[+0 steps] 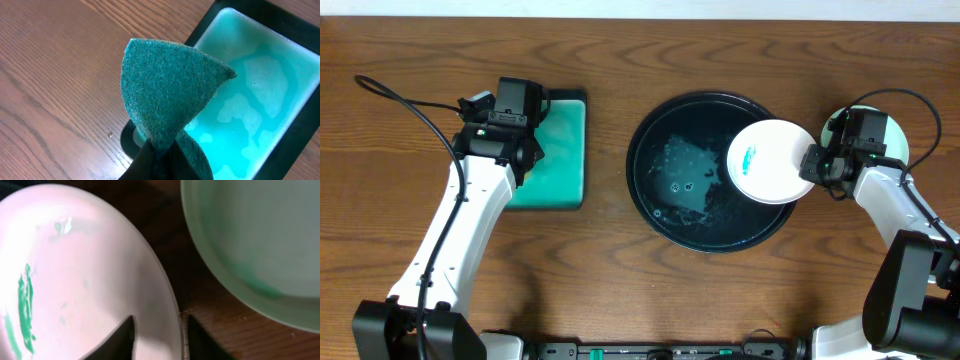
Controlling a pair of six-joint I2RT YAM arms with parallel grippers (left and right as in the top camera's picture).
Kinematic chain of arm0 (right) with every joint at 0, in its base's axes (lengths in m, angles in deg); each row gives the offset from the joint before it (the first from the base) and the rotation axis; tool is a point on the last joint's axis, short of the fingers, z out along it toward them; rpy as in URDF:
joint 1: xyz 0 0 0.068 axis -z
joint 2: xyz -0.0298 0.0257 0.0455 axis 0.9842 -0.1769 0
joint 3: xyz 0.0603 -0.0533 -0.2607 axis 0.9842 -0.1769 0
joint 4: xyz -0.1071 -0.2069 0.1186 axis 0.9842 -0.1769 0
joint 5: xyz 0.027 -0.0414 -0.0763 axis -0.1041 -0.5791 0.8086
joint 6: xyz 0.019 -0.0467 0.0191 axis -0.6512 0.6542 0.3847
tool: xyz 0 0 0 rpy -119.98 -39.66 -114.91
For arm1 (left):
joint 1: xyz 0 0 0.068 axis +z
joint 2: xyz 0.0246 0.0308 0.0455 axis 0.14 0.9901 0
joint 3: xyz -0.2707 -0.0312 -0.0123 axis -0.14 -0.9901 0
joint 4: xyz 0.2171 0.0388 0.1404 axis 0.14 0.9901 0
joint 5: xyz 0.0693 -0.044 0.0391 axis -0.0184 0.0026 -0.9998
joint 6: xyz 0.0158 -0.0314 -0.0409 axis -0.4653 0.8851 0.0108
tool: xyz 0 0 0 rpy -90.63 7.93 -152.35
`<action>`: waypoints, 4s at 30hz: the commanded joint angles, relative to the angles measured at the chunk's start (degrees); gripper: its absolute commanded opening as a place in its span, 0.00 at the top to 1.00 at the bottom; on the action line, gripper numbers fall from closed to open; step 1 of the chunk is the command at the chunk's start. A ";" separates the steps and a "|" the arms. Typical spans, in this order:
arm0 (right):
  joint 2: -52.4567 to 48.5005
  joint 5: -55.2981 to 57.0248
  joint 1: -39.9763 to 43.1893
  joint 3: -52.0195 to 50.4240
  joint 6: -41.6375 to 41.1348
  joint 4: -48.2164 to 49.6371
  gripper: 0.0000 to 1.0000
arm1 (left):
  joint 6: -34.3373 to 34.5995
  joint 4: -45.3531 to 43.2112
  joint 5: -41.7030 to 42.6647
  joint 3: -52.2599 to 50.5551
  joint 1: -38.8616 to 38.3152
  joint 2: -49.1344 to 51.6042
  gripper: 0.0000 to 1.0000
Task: Clean dirty plates on tray and stack at the side
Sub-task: 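Grip the rim of the white plate on the tray with the right gripper, then scrub the white plate with the sponge in the left gripper, then return the sponge to the water tray and lift the white plate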
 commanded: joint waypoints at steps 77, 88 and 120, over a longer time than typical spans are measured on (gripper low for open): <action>-13.90 -8.63 -18.12 3.37 -8.92 0.28 0.99 | 0.57 -32.70 28.24 1.90 -30.86 20.26 0.93; -13.90 -8.68 -18.12 3.37 -8.92 0.13 0.99 | 3.65 -35.58 25.05 1.90 -30.73 28.20 0.93; -4.09 -3.56 -18.18 6.32 -1.95 -4.33 0.99 | -7.52 -15.78 -3.58 1.92 -22.71 4.15 0.93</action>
